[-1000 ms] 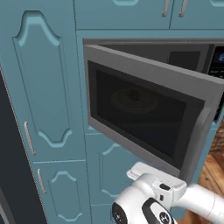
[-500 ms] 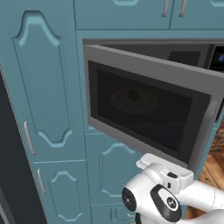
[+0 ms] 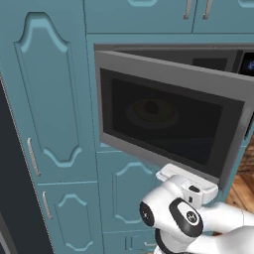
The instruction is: Transport the steak from the fridge to the microwave and turn on the microwave.
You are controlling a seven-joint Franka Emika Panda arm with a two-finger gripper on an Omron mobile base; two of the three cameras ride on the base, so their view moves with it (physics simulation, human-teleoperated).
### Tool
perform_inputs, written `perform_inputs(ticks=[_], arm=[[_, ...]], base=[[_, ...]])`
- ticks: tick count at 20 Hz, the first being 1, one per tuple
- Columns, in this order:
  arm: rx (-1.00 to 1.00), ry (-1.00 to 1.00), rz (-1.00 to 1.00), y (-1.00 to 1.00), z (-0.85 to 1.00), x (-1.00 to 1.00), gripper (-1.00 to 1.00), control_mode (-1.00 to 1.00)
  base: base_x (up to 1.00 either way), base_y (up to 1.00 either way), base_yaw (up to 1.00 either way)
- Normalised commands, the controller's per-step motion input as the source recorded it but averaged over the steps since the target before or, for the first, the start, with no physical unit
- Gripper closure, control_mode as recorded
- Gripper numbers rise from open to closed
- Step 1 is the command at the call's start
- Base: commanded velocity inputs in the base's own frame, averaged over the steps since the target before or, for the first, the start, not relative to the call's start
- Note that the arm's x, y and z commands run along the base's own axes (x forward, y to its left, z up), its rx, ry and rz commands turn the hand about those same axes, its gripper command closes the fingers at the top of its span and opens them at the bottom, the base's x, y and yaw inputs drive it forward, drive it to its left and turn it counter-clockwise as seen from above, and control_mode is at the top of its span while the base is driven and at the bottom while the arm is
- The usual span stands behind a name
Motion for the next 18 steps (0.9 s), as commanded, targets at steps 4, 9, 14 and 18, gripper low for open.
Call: perform_inputs(ticks=[4, 9, 14, 18], arm=[[0.00, -0.10, 0.05, -0.36, 0.00, 0.37, -1.00, -1.00], [0.00, -0.12, 0.05, -0.26, 0.01, 0.29, -1.00, -1.00], [0.00, -0.16, 0.07, -0.25, 0.08, 0.16, -1.00, -1.00], [0.00, -0.15, 0.09, -0.37, 0.05, 0.32, -1.00, -1.00]], base=[[0.00, 0.00, 0.00], [0.00, 0.00, 0.00], [0.00, 0.00, 0.00], [0.00, 0.00, 0.00]])
